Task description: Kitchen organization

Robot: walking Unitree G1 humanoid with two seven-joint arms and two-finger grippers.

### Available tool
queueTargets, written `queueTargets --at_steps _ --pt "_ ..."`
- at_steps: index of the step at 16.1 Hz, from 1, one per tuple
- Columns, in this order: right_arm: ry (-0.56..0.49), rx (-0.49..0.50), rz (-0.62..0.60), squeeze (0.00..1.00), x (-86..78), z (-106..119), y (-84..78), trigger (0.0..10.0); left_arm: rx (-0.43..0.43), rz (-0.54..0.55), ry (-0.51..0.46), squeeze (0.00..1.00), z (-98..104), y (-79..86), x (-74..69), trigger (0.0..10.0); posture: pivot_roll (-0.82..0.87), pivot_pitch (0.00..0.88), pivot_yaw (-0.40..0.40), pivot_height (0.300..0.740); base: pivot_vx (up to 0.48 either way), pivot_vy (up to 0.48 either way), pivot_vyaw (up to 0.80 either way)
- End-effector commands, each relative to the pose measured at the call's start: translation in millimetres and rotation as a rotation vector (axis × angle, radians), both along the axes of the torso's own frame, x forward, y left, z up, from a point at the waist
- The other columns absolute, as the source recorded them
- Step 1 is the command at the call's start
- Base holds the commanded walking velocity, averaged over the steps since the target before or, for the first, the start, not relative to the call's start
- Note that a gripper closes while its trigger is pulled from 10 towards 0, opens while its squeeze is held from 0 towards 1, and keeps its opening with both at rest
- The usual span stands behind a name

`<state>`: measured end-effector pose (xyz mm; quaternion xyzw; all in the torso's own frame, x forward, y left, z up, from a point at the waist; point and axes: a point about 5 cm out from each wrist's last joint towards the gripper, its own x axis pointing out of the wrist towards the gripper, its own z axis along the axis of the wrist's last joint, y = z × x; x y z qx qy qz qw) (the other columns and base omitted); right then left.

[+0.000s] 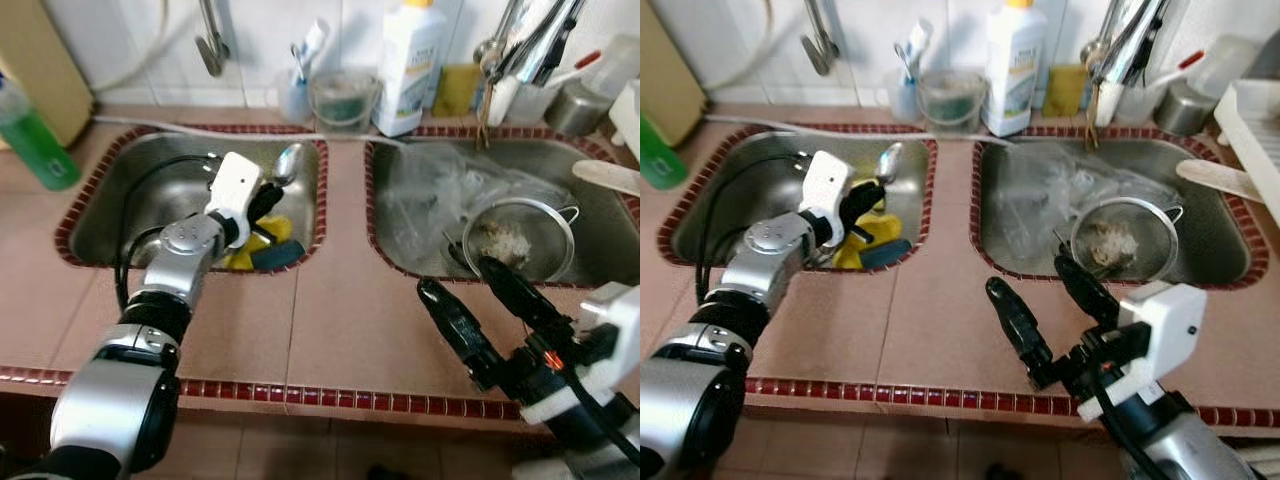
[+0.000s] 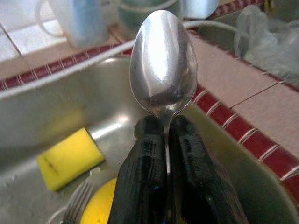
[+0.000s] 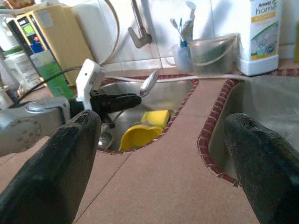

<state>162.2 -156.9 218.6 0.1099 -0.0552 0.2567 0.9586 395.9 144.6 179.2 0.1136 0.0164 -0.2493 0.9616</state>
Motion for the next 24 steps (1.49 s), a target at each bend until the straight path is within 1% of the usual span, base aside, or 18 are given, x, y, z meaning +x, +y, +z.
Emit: queueTargets --at_steps 1,3,5,6,9,11,12,14,15,17,19,21,22,23,24 --pt "-0.008 0.003 0.012 0.0 -7.6 7.6 3.0 10.0 -0.004 0.03 -0.008 0.0 3.5 10.0 1.5 10.0 -0.27 0.259 0.031 0.74 0.0 0.0 0.0" --pt "0.002 -0.003 0.012 0.0 -11.7 10.3 0.3 10.0 0.001 0.048 -0.003 0.0 2.4 17.9 1.1 10.0 -0.27 0.28 0.023 0.74 0.0 0.0 0.0" --pt "0.034 -0.046 0.006 0.0 -17.8 9.0 -9.8 10.0 0.012 0.062 -0.004 0.0 2.6 25.5 0.8 10.0 -0.29 0.308 0.01 0.74 0.0 0.0 0.0" --pt "0.054 -0.049 0.011 0.0 -20.8 9.9 -14.3 10.0 0.022 0.079 -0.004 0.0 3.5 30.0 1.7 10.0 -0.29 0.323 0.007 0.74 0.0 0.0 0.0" --pt "0.091 -0.043 0.037 0.0 -23.8 12.4 -16.4 10.0 0.027 0.103 -0.01 0.0 7.4 35.8 3.4 10.0 -0.3 0.346 0.003 0.74 0.0 0.0 0.0" --pt "0.133 -0.021 0.1 0.0 -27.6 13.2 -14.0 10.0 0.028 0.107 -0.014 0.0 9.8 35.3 4.9 10.0 -0.29 0.356 0.004 0.74 0.0 0.0 0.0" --pt "0.139 -0.003 0.137 0.0 -28.0 15.3 -11.2 10.0 0.031 0.104 -0.018 0.0 10.8 34.3 5.3 10.0 -0.29 0.361 0.004 0.74 0.0 0.0 0.0" --pt "0.144 0.008 0.162 0.0 -27.7 16.9 -8.5 10.0 0.031 0.103 -0.019 0.0 11.6 33.4 5.8 10.0 -0.29 0.362 0.005 0.74 0.0 0.0 0.0" --pt "0.16 0.014 0.208 0.0 -28.9 17.4 -5.5 10.0 0.034 0.103 -0.023 0.0 12.3 33.7 6.0 10.0 -0.29 0.364 0.004 0.74 0.0 0.0 0.0" --pt "0.174 0.018 0.262 0.0 -30.5 18.8 -2.6 10.0 0.033 0.117 -0.026 0.0 13.5 36.3 6.5 10.0 -0.29 0.367 0.001 0.74 0.0 0.0 0.0" --pt "0.186 0.02 0.289 0.0 -31.4 19.7 -0.9 10.0 0.025 0.131 -0.032 0.0 15.4 39.0 7.0 10.0 -0.29 0.371 -0.002 0.74 0.0 0.0 0.0" --pt "0.189 0.024 0.292 0.0 -31.0 20.7 -0.3 10.0 -0.006 0.133 -0.017 0.0 14.8 41.2 6.8 10.0 -0.29 0.371 -0.002 0.74 0.0 0.0 0.0" --pt "0.189 0.025 0.29 0.0 -30.7 21.3 -0.1 10.0 -0.036 0.138 -0.008 1.0 15.1 42.7 6.9 10.0 -0.29 0.37 -0.001 0.74 0.0 0.0 0.0" --pt "0.192 0.024 0.291 0.0 -30.4 22.2 0.1 10.0 -0.089 0.145 0.005 1.0 15.9 44.9 7.1 10.0 -0.29 0.37 -0.001 0.74 0.0 0.0 0.0" --pt "0.194 0.024 0.293 0.0 -30.2 22.7 0.4 10.0 -0.087 0.151 0.006 1.0 16.4 45.8 7.4 10.0 -0.29 0.368 -0.002 0.74 0.0 0.0 0.0"
